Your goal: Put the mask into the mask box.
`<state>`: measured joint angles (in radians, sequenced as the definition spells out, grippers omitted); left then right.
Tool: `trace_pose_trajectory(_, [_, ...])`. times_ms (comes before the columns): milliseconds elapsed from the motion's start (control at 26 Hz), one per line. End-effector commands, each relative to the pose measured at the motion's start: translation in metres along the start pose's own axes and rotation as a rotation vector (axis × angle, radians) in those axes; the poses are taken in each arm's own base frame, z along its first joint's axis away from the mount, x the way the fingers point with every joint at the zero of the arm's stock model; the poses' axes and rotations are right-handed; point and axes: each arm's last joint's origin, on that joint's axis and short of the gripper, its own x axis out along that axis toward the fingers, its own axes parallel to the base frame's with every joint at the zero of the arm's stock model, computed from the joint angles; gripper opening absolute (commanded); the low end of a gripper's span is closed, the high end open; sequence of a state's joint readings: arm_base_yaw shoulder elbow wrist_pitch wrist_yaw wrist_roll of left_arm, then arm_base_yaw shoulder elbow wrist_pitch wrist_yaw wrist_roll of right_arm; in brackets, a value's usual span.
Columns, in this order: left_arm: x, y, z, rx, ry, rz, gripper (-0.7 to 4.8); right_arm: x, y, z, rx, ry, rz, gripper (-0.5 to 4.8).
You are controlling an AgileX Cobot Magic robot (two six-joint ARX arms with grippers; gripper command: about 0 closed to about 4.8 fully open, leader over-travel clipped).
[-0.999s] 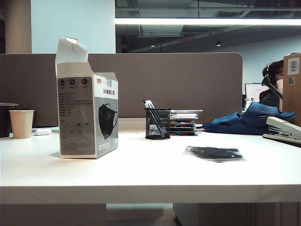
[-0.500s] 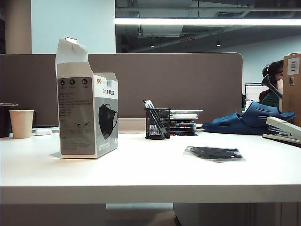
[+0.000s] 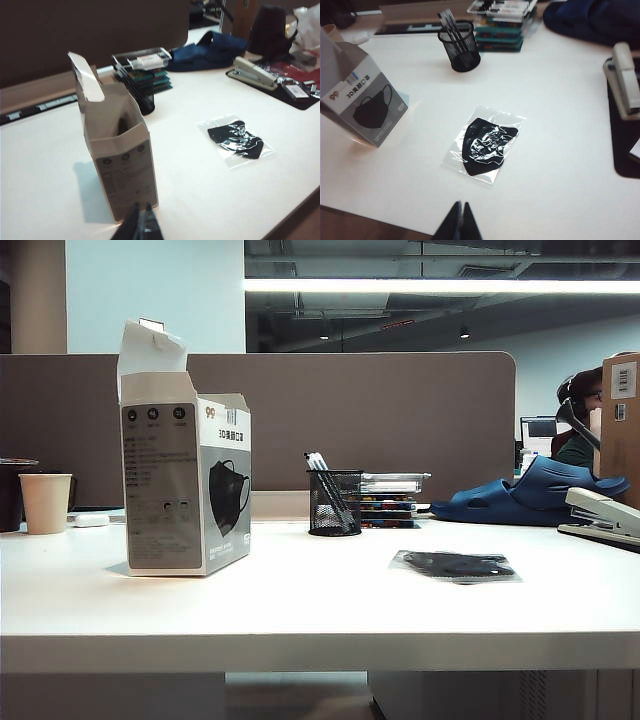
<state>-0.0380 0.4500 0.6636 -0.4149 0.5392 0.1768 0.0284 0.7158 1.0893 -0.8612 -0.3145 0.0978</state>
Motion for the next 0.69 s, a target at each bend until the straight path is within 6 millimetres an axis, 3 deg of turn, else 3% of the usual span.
trace_pose_trajectory(38, [0.005,0.004,0.007,0.015,-0.014,-0.003,0.00,0.024,-0.006,0.009,0.034,0.060,0.000,0.01])
trace_pose_trajectory(115, [0.009,0.007,0.007,0.017,-0.016,-0.003,0.00,0.036,-0.009,0.010,0.047,0.103,0.019,0.24])
trace_pose_trajectory(231, [0.016,0.010,0.008,0.019,-0.020,-0.027,-0.01,0.072,-0.011,0.011,0.052,0.211,0.065,0.77])
trace_pose_trajectory(346, [0.023,0.014,0.007,0.006,-0.003,-0.051,-0.01,0.105,-0.008,0.010,0.040,0.283,0.101,1.83])
trace_pose_trajectory(461, [0.027,0.016,0.005,-0.005,0.014,-0.054,-0.01,0.132,0.000,0.006,0.005,0.329,0.100,1.96])
trace_pose_trajectory(500, [0.028,0.016,0.005,-0.006,0.016,-0.055,-0.01,0.141,0.001,0.005,-0.005,0.336,0.085,2.51])
trace_pose_trajectory(538, [0.030,0.018,0.004,-0.011,0.023,-0.056,-0.01,0.156,0.005,0.003,-0.010,0.345,0.061,3.55])
trace_pose_trajectory(692, [0.032,0.019,0.004,-0.012,0.025,-0.056,-0.01,0.195,0.012,-0.007,0.000,0.373,0.015,4.45])
